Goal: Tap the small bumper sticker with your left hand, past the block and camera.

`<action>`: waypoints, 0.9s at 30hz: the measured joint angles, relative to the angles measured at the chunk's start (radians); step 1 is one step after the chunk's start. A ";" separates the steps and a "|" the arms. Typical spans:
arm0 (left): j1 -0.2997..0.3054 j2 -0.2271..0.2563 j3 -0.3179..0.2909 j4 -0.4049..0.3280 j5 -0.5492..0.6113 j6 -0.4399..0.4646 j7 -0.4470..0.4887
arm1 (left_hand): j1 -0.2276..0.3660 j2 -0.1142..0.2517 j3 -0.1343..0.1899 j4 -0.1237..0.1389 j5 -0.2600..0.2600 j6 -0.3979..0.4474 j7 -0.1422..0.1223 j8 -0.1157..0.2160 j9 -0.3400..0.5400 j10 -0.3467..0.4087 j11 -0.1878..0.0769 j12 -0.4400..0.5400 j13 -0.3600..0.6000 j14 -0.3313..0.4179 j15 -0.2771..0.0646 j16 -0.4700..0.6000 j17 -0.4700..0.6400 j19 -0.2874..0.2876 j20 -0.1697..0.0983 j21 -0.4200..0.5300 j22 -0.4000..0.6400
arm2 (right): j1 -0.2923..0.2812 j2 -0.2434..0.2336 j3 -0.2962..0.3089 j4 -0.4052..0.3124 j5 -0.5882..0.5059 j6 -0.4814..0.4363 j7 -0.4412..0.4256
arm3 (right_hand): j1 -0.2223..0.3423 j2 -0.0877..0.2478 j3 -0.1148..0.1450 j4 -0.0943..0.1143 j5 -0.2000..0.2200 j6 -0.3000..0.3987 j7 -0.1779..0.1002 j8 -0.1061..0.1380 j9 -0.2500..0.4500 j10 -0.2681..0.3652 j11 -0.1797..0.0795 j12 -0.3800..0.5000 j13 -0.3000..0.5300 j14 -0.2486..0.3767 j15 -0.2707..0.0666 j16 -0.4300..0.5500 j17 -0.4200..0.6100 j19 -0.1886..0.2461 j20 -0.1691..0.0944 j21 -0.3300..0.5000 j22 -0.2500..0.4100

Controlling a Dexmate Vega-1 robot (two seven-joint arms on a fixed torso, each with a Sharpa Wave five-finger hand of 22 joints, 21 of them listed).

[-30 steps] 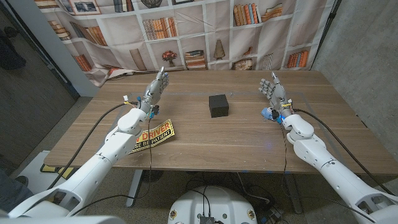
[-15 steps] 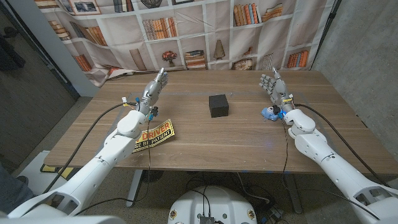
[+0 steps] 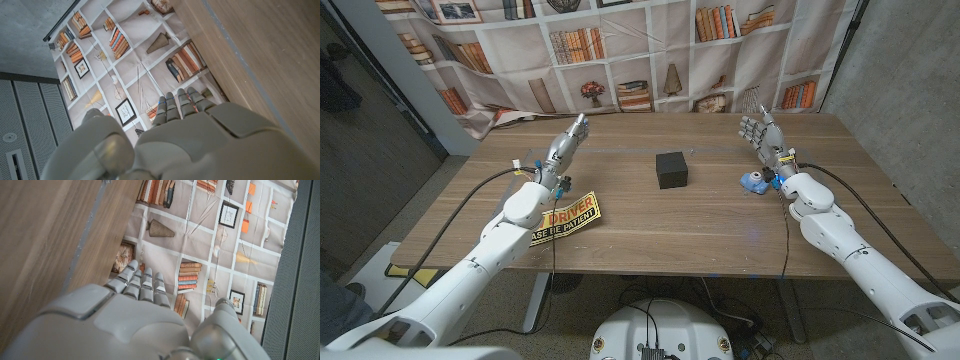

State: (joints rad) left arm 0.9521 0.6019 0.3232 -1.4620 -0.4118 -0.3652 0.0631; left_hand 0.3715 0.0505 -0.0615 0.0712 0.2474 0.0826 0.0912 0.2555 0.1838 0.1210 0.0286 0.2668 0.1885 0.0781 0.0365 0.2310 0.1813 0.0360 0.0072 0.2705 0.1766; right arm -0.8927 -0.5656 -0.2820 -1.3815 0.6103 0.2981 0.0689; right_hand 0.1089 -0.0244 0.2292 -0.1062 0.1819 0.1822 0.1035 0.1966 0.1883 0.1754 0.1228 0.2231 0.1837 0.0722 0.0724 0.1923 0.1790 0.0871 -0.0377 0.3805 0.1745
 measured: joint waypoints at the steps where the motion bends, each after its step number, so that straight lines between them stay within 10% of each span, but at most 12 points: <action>1: 0.001 0.001 0.000 0.000 0.000 -0.001 0.000 | 0.000 0.000 0.002 -0.003 0.000 0.002 0.002 0.000 0.000 0.001 0.001 0.000 0.000 0.003 -0.002 0.000 0.000 0.003 -0.003 0.000 0.000 | -0.001 -0.001 0.000 -0.002 0.000 -0.001 -0.001 | 0.000 0.000 0.000 0.000 0.000 0.000 0.000 0.000 0.000 0.000 0.000 0.000 0.000 0.000 0.000 0.000 0.000 0.000 0.000 0.000 0.000; 27: 0.127 0.089 -0.010 -0.110 0.078 -0.013 0.095 | 0.020 0.001 0.003 -0.005 -0.004 0.021 0.000 0.000 0.000 0.021 0.000 0.000 0.000 0.026 -0.001 0.000 0.000 0.029 -0.004 0.000 0.000 | -0.084 -0.058 0.025 -0.121 0.010 -0.043 -0.019 | 0.000 0.000 0.000 0.000 0.000 0.000 0.000 0.000 0.000 0.005 0.005 0.000 0.000 0.001 -0.002 0.000 0.000 0.004 0.004 -0.007 0.000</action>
State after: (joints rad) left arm 1.0790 0.6910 0.3134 -1.5719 -0.3340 -0.3784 0.1576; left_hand 0.3912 0.0519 -0.0589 0.0661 0.2436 0.1038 0.0912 0.2555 0.1838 0.1424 0.0283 0.2668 0.1885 0.1036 0.0358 0.2310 0.1814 0.0645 0.0037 0.2705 0.1768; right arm -0.9766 -0.6239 -0.2574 -1.5024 0.6201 0.2550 0.0497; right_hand 0.1089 -0.0244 0.2292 -0.1062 0.1819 0.1822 0.1035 0.1966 0.1882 0.1805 0.1279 0.2231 0.1837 0.0735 0.0708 0.1923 0.1790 0.0907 -0.0339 0.3736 0.1744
